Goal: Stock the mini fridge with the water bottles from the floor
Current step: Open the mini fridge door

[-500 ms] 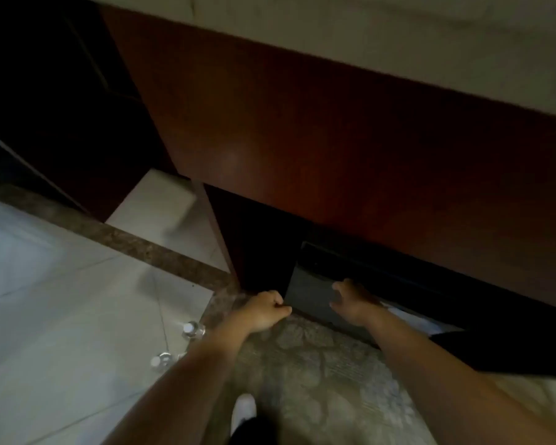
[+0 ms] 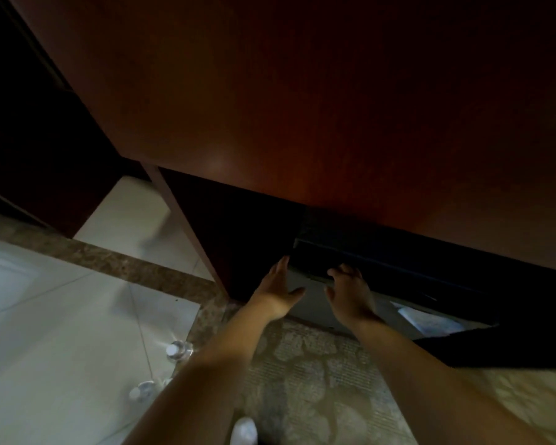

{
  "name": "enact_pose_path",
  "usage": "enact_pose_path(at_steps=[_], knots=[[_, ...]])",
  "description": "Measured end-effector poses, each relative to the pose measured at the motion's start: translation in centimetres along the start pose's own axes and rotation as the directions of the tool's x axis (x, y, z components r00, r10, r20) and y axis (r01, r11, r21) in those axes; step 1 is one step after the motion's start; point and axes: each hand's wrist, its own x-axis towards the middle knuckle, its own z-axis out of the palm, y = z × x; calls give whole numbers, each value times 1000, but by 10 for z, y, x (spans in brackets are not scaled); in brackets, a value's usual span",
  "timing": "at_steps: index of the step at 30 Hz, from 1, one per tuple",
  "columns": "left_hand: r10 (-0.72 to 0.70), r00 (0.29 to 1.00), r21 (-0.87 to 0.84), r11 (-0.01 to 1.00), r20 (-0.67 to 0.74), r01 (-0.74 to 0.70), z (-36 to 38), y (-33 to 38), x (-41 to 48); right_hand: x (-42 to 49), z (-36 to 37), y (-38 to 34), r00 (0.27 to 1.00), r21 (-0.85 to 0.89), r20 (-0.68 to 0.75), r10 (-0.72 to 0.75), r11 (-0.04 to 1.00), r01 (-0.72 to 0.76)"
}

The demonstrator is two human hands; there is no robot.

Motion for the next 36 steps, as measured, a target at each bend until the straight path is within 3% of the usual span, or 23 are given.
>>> enact_pose_path(at_steps=[10,16,20,24,29,36], knots=[[159,985,-38,986,-59,-162,14,-7,23,14,18,6,975,208,-210,66,978,-22],[61,994,-84,994,-88,-69,25,-14,12,2,26,6,975,231,-212,69,973,-18],[22,991,-133,990,-135,-40,38,-28,-21,-39,40,13,995,237,-92,26,971,-4],[-68,995,-175,983,-79,53,62,-51,-66,-86,48,29,989,265,-113,-91,957,119],[-132,991,-147,980,4,131,91,-59,-104,-144,56,50,990,279,-90,-111,951,132],[-38,973,-95,994,229,61,142,-22,-135,-223,62,86,985,332,-132,115,941,-65]])
